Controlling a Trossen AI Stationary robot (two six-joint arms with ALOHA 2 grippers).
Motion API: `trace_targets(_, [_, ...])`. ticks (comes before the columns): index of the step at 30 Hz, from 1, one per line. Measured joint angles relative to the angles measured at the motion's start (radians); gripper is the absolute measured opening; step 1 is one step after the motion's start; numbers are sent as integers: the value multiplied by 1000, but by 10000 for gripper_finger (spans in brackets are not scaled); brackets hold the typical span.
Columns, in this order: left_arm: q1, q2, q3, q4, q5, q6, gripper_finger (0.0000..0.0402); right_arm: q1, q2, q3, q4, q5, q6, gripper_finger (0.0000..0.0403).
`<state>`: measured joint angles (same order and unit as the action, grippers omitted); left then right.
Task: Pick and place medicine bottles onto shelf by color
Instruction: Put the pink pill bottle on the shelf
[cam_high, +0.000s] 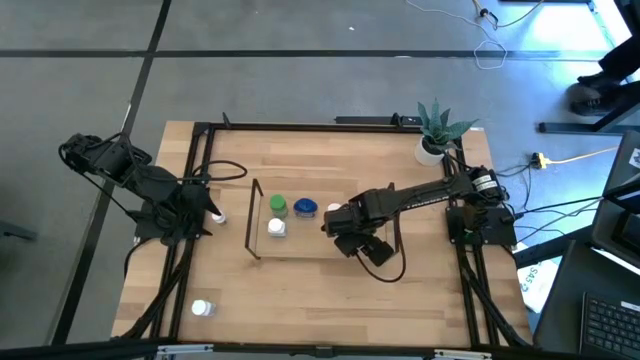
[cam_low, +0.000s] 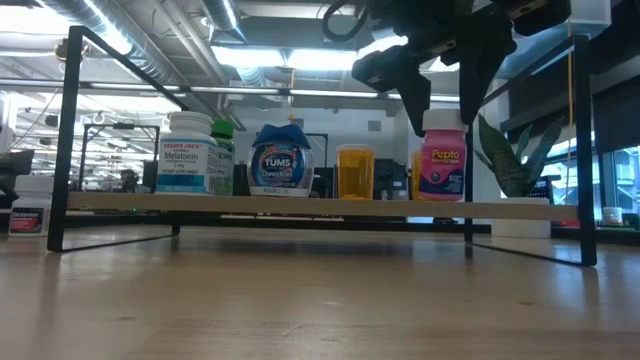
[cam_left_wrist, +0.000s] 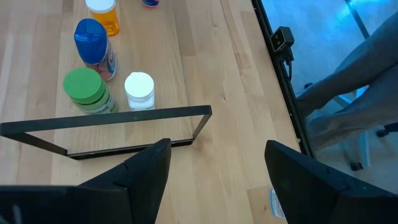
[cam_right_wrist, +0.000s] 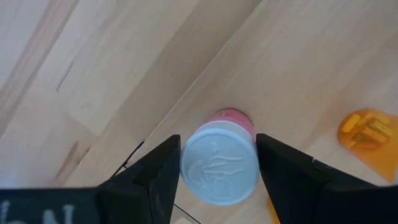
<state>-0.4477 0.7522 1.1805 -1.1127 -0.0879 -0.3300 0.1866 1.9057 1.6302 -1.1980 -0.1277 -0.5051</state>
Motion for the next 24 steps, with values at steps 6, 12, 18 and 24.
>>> trace_targets(6, [0,0,0,0,0,0,255,-1,0,0,3,12,2,207])
trace_targets(12, [0,0,0,0,0,0,255,-1,0,0,13,65,-1,207])
trace_targets(18, [0,0,0,0,0,0,255,0,0,0,11,41,5,207])
trace_targets(24, [0,0,0,0,0,0,255,0,-1,0,12,29,120,207])
